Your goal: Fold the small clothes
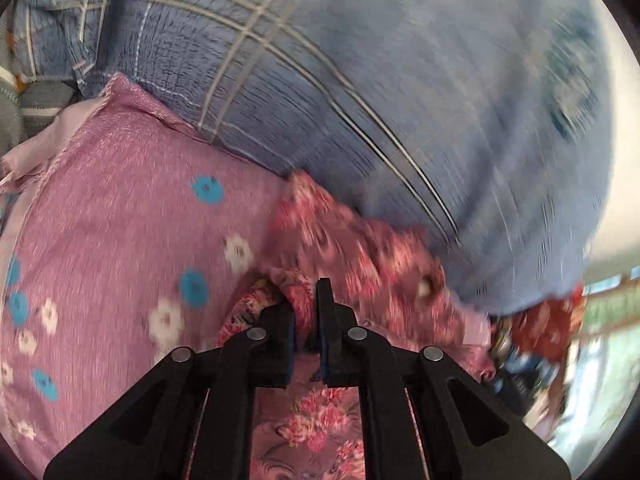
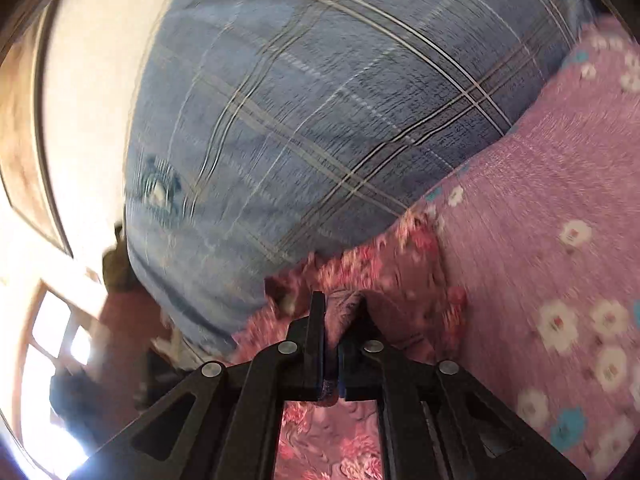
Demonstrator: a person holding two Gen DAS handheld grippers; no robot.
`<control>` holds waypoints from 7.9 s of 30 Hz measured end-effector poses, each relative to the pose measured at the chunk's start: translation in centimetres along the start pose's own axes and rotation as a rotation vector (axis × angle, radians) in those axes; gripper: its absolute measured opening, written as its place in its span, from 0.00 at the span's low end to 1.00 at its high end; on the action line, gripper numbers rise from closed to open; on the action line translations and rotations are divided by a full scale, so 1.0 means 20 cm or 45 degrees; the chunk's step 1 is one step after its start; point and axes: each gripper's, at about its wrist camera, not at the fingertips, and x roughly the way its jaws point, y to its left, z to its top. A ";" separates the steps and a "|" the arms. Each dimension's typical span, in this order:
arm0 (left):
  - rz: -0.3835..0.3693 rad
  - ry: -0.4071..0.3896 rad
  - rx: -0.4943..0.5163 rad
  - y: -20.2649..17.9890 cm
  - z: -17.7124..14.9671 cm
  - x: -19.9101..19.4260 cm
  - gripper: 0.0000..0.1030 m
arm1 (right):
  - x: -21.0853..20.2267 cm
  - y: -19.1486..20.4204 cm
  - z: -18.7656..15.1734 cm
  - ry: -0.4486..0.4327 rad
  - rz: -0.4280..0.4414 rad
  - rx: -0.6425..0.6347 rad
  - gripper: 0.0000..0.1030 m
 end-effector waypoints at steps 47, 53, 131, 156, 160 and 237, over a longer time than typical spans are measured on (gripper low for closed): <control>0.085 -0.075 0.177 0.11 -0.18 -0.11 0.16 | 0.13 0.09 0.17 0.032 -0.458 -0.256 0.15; -0.163 -0.062 0.169 0.16 -0.65 -0.35 0.54 | -0.33 0.08 -0.16 -0.024 -0.379 -0.270 0.38; 0.094 -0.027 0.251 0.08 -0.50 -0.28 0.38 | -0.24 0.19 -0.49 0.031 -0.387 -0.314 0.26; -0.154 0.051 -0.099 0.25 -0.82 -0.21 0.05 | 0.21 0.32 -1.00 0.211 -0.080 -0.031 0.04; 0.032 -0.031 -0.065 0.32 -0.87 -0.29 0.00 | 0.07 0.39 -1.05 0.208 -0.085 -0.197 0.04; 0.157 0.175 0.461 -0.32 -0.22 -0.06 0.07 | 0.63 1.11 -1.67 -0.030 -0.469 -1.841 0.14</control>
